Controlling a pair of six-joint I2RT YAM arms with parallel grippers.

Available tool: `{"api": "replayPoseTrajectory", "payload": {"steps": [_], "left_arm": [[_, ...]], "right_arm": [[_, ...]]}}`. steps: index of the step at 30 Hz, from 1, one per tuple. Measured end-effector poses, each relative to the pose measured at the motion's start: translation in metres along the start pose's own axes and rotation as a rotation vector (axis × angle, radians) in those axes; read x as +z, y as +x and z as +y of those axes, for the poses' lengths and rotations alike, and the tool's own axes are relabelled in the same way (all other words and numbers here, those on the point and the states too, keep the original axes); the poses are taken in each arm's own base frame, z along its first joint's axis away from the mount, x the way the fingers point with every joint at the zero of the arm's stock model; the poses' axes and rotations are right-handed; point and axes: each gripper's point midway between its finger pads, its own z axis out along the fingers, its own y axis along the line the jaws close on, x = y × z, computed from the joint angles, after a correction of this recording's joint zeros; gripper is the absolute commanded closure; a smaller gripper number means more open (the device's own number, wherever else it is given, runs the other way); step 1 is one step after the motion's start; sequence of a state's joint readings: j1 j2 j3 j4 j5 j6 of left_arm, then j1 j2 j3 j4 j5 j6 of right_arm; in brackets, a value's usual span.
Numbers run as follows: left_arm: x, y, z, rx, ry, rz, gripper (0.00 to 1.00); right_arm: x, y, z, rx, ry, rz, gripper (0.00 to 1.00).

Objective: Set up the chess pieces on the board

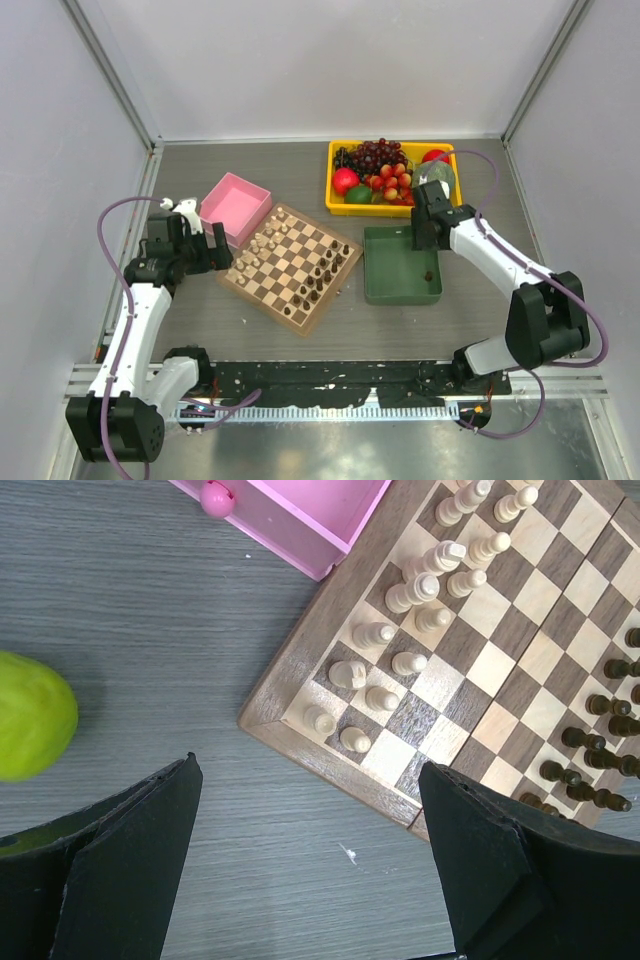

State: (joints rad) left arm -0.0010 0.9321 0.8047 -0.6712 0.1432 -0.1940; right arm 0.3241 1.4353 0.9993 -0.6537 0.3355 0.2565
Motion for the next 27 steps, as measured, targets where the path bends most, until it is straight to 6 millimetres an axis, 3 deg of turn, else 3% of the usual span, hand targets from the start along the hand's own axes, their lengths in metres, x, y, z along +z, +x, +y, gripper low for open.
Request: {"api": "replayPoseTrajectory", "payload": {"steps": [4, 14, 18, 24, 27], "left_arm": [[0.000, 0.000, 0.000, -0.006, 0.000, -0.001, 0.01], [0.000, 0.000, 0.000, -0.007, 0.000, -0.001, 0.01], [0.000, 0.000, 0.000, -0.008, 0.001, -0.001, 0.01], [0.000, 0.000, -0.002, -0.008, 0.008, 0.000, 0.01], [0.000, 0.000, -0.002, -0.008, 0.008, 0.001, 0.01]], "right_arm": [[-0.011, -0.015, 0.003, 0.011, -0.024, -0.042, 0.43], [-0.023, -0.014, 0.009, 0.031, -0.083, -0.047, 0.45], [-0.024, 0.002, 0.020, 0.071, -0.151, -0.013, 0.48], [-0.010, 0.045, 0.019, 0.115, -0.132, 0.100, 0.48], [-0.006, 0.050, 0.017, 0.118, -0.100, 0.115, 0.49]]}}
